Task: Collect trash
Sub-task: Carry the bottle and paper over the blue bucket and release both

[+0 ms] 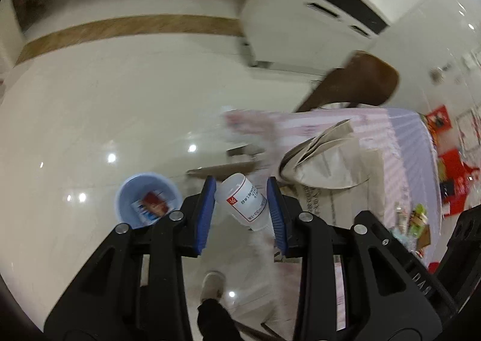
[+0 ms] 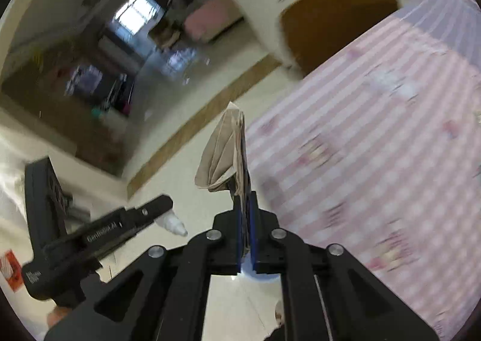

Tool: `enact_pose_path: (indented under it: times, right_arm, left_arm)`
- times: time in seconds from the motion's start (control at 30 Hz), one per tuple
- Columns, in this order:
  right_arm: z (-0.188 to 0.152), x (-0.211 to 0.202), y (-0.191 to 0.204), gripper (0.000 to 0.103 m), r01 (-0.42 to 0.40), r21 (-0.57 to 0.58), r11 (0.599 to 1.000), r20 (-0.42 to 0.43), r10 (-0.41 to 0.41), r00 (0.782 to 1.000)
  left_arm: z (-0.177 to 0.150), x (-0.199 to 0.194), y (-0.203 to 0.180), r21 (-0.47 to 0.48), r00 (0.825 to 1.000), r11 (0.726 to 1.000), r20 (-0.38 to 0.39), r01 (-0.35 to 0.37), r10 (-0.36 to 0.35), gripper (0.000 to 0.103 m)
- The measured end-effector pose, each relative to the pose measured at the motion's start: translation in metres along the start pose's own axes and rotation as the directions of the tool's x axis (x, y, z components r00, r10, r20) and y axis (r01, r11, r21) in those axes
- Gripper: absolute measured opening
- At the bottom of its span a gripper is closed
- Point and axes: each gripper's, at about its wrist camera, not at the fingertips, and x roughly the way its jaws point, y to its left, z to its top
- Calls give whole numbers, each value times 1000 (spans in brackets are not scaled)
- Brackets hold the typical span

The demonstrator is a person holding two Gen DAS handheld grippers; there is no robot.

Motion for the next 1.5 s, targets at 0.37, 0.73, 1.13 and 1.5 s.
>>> enact_pose_path:
  times: [0.37, 0.73, 1.13, 1.5]
  right_arm:
    - [-84, 127, 65, 5, 91, -83, 992, -265, -110, 958]
    - [-107, 187, 108, 16, 130, -142, 981, -346, -172, 922]
    - [-105, 192, 122, 29, 152, -141, 978, -335, -191, 923]
    - [-99, 179, 122, 33, 159, -151, 976, -314, -200, 928]
  left_arm:
    - [-13, 30, 142, -123, 986, 985, -126, -123, 108, 34]
    - [-15, 48, 198, -156, 973, 978, -206, -140, 106, 34]
    - [-20, 55, 215, -172, 965, 975, -241, -142, 98, 35]
    - [-18, 64, 198, -130, 958, 981, -267, -143, 105, 35]
